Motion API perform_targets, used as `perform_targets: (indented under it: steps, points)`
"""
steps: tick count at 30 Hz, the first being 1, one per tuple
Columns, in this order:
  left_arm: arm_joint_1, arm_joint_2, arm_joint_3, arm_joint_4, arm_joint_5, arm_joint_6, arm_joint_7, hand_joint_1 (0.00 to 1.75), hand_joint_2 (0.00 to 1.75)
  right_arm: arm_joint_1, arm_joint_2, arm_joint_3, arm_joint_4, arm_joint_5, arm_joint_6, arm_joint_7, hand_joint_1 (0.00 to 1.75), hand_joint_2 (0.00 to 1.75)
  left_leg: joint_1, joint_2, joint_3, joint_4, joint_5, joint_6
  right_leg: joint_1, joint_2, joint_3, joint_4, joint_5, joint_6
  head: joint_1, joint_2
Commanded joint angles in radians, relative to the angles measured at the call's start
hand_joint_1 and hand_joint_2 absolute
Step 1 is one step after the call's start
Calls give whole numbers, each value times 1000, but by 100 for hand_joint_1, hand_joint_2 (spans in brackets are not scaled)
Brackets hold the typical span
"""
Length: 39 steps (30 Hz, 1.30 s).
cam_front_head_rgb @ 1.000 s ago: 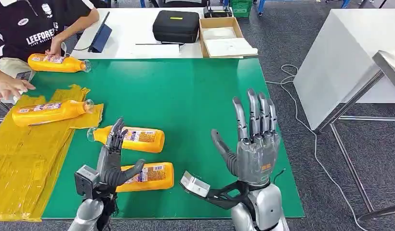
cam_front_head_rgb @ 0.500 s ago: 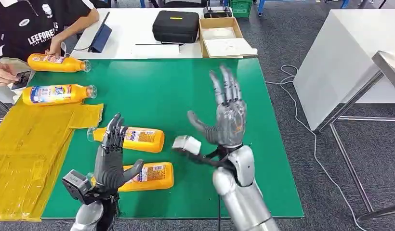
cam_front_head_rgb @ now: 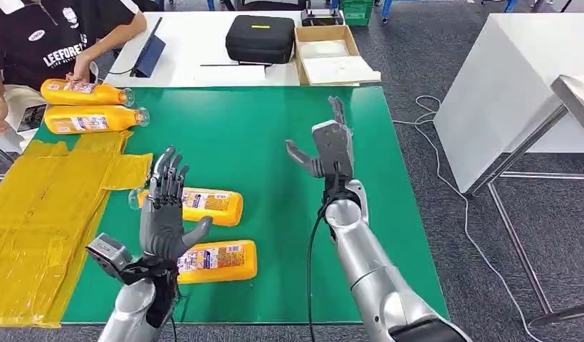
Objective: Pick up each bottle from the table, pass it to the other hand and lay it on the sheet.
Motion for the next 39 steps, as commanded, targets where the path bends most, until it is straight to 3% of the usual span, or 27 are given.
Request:
perform_targets:
  steps: [1,3,22,35,36,38,39]
  points:
    - [-36,-10,69,1,6,21,3,0,175,-119,7,24,206,1,58,25,0,175,1,-1,2,0,-1,-3,1,-1,2,-1,-1,-2,0,0]
    - [-17,-15,119,-57,5,39,3,0,175,-115,7,117,208,4,64,67,0,175,1,0,2,0,-1,-3,1,0,2,0,-1,-2,0,0]
    - [-17,-15,119,-57,5,39,3,0,175,-115,7,117,208,4,64,67,0,175,1,0,0,0,0,-2,0,0,1,0,-1,-1,0,0]
    - [-53,-77,204,-41,-25,47,3,0,175,-132,7,751,135,-97,77,309,0,175,3,0,0,1,-1,-3,1,0,1,0,-1,-2,0,0]
    - [-55,-81,199,-24,-32,29,3,0,175,-151,7,876,130,-5,41,337,0,175,3,0,1,1,-1,-3,1,0,1,0,-1,-2,0,0]
    - [-50,-92,205,-28,-46,29,3,0,175,-151,7,949,100,12,-10,356,0,175,3,3,1,1,-2,-3,1,2,0,0,-1,-2,0,0]
    - [-38,-96,208,-36,-50,25,3,0,175,-160,7,1029,89,106,-88,394,0,175,2,2,0,0,-1,-2,1,2,0,0,-1,-1,0,0]
